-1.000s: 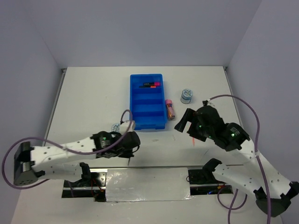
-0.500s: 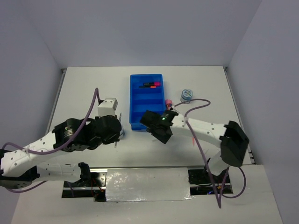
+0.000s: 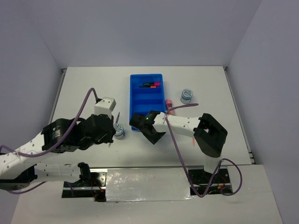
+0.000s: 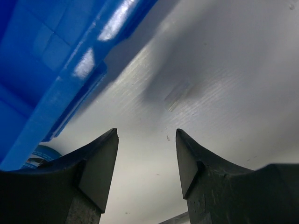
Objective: Sort the stationery into containers
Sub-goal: Pick up the pen cap from the center of the board.
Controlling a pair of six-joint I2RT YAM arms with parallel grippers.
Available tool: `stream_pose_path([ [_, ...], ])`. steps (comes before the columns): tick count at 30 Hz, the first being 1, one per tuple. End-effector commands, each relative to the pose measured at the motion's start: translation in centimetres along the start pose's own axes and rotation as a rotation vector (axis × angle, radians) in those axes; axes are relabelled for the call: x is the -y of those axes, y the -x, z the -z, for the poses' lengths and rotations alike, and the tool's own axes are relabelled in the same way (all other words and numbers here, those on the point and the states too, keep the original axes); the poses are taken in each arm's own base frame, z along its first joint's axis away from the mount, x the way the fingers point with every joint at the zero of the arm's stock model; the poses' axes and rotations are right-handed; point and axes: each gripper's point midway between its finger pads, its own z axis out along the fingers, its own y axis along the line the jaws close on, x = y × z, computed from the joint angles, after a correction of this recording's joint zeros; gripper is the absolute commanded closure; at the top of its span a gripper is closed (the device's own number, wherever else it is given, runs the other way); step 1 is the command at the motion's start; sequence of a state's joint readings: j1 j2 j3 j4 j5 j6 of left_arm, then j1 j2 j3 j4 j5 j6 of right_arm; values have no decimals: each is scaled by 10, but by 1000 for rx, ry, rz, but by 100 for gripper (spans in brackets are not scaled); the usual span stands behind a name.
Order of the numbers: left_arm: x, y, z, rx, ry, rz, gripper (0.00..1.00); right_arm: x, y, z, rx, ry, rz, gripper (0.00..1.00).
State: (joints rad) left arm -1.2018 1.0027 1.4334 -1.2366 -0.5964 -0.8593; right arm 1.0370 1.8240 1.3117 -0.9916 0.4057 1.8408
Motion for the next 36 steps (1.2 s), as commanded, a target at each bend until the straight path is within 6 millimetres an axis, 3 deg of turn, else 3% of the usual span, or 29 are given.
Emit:
stream_pose_path([
  [1,-6,-2,5,2,-22,-38,100,12,4,-6,51,-31,-48,41],
  [6,-7,-7,5,-9,-29,-59,100,27,8,-14,77,-80,-59,42],
  [14,-2,-9,4,-22,-50,-86,100,31,16,-24,89,-83,-91,44],
  [26,-4,-11,3,-27,-45,-95,100,40,10,-44,51,-149,-99,52],
  [29,-3,-10,3,-25,-46,-89,100,47,5,-49,14,-182,-96,57],
  [30,-3,-9,3,-22,-49,-85,100,50,3,-52,6,-198,-82,66],
  [35,-2,-4,4,-9,-46,-81,100,57,-7,-52,-39,-250,-44,77],
  [36,-2,-4,4,-7,-45,-80,100,57,-8,-52,-45,-246,-47,84],
])
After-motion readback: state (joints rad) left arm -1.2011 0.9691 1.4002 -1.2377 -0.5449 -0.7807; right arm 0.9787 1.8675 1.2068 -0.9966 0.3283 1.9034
